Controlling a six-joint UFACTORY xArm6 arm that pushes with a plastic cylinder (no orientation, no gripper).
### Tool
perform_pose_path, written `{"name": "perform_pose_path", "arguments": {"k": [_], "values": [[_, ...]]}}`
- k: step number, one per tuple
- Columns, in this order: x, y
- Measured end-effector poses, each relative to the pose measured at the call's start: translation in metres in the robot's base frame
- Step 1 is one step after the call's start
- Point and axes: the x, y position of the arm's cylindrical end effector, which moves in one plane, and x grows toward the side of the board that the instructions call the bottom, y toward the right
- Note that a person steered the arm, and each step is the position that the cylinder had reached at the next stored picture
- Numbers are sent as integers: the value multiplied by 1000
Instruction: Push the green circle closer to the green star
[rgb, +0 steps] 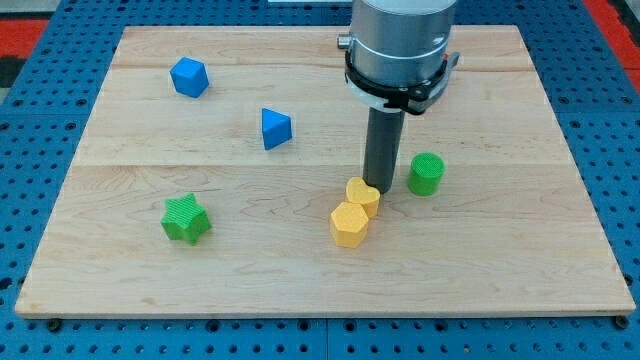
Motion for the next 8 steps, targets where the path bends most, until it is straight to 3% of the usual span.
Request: {"name": "perform_pose_path", "arguments": {"k": [2,6,8], "values": [[3,83],[-64,193],[-66,112]]}}
